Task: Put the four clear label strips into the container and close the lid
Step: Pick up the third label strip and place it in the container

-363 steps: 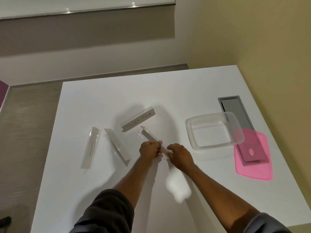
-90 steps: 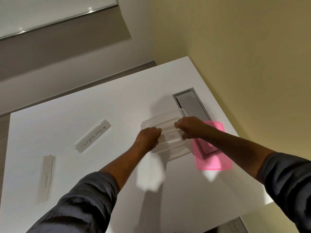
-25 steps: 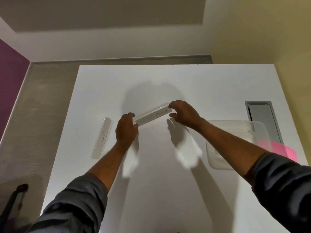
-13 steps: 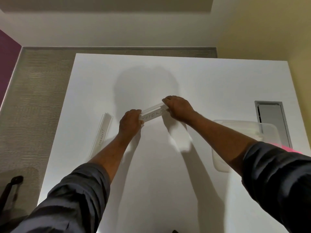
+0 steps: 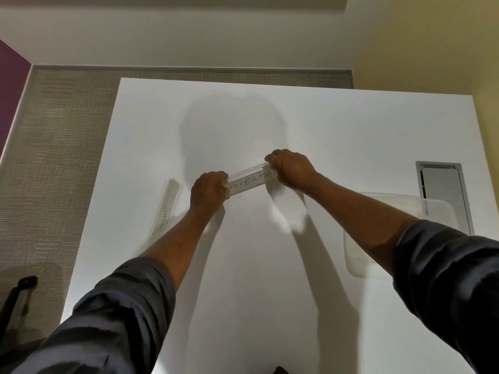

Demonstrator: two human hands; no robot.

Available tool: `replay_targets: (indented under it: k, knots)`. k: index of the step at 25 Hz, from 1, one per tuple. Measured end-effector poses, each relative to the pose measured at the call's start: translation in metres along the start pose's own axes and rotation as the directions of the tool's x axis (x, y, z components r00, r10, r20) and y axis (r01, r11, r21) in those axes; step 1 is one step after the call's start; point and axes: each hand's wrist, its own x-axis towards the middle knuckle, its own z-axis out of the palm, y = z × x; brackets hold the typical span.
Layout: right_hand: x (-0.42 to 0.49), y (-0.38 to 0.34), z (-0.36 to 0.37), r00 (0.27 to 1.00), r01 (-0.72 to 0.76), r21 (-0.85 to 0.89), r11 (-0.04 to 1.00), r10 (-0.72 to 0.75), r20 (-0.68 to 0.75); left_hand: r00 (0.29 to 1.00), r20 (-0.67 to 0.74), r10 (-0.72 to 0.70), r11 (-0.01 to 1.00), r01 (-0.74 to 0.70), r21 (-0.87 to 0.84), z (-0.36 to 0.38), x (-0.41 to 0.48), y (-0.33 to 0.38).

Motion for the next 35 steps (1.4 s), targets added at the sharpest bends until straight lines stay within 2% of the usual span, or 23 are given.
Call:
replay_targets:
  k: [4,7,9,15,19,21,24,27,32,35]
  knots:
    - [0.001,0.003,-0.002,0.990,-0.119,0.219,0.968,0.132,-0.045,0.998,0.014,-0.055,0.998,0.055,-0.024,-0.006,0.003,0.000]
    - [0.000,0.008,-0.002,0.964,-0.204,0.486,0.850,0.262,-0.053,0.996,0.034,-0.081,0.994,0.083,-0.066,-0.008,0.005,0.000]
    - [-0.002,0.011,-0.002,0.951,-0.230,0.596,0.769,0.307,-0.029,0.995,0.045,-0.092,0.992,0.096,-0.085,-0.010,0.004,-0.001]
    - [-0.014,0.022,-0.009,0.948,-0.239,0.639,0.731,0.319,-0.010,0.991,0.114,-0.076,0.986,0.091,-0.136,-0.015,-0.005,-0.002]
    - [-0.032,0.031,-0.019,0.940,-0.286,0.681,0.674,0.333,0.065,0.990,0.133,-0.039,0.989,0.057,-0.134,-0.018,-0.014,0.006]
    - [-0.045,0.038,-0.022,0.937,-0.309,0.750,0.585,0.322,0.134,0.990,0.141,-0.016,0.989,0.036,-0.141,-0.019,-0.020,0.009]
    - [-0.072,0.053,-0.029,0.944,-0.307,0.882,0.358,0.231,0.234,0.986,0.169,0.003,0.988,0.023,-0.151,-0.023,-0.030,0.017]
    - [-0.098,0.068,-0.032,0.951,-0.297,0.917,0.268,0.173,0.257,0.982,0.185,0.040,0.990,-0.014,-0.142,-0.026,-0.038,0.028]
    - [-0.140,0.091,-0.038,0.955,-0.284,0.915,0.288,0.173,0.242,0.972,0.199,0.123,0.987,-0.098,-0.131,-0.028,-0.054,0.059]
    - [-0.169,0.107,-0.047,0.959,-0.276,0.890,0.363,0.163,0.231,0.969,0.190,0.157,0.984,-0.139,-0.107,-0.024,-0.062,0.083]
